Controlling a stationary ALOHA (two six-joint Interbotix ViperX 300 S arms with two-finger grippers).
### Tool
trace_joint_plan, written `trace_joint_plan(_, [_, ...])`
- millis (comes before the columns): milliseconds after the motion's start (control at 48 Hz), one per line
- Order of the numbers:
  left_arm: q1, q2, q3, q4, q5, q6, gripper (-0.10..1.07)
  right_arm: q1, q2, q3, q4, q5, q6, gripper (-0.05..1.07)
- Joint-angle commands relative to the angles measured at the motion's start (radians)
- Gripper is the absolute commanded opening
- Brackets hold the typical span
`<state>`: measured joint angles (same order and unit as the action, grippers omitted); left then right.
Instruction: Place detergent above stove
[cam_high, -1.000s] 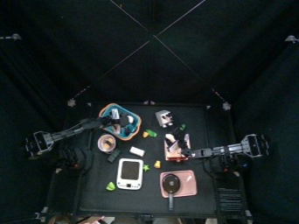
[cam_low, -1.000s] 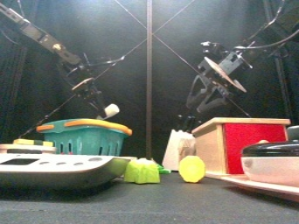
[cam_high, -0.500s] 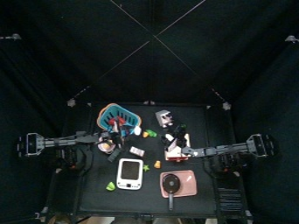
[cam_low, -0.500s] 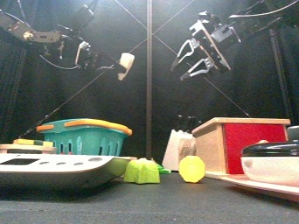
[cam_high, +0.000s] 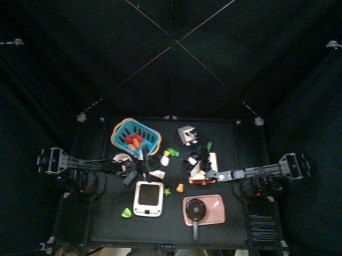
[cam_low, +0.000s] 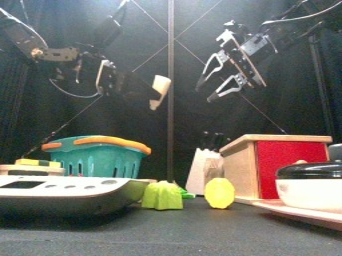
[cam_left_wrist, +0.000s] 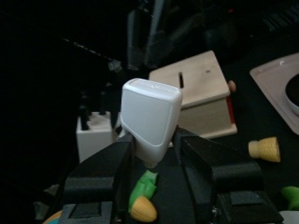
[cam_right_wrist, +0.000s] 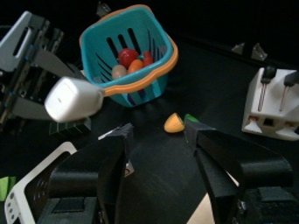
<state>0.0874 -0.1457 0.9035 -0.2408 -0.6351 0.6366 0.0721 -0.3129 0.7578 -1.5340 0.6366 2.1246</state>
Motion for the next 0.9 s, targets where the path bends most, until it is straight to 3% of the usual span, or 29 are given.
trace_joint_plan(0, [-0.008,0.069,-0.061,-0.008,-0.012,-0.003,0.72,-0.003,-0.012,-0.003,0.012,0.002,-0.002,0.86])
trace_joint_plan(250, [-0.015,0.192,-0.133,-0.054,0.011,0.000,0.73,-0.002,-0.012,0.014,0.046,0.002,-0.003,0.86])
trace_joint_plan(375, [-0.018,0.216,-0.150,-0.060,0.034,-0.002,0.79,-0.002,-0.008,0.014,0.048,0.002,-0.003,0.86])
trace_joint_plan(604, [-0.020,0.218,-0.152,-0.060,0.046,-0.003,0.96,-0.003,0.020,0.009,0.054,0.002,-0.002,0.86])
trace_joint_plan(875, [-0.026,0.186,-0.143,-0.080,0.046,-0.005,0.98,-0.005,0.046,0.008,0.072,-0.006,-0.008,0.86])
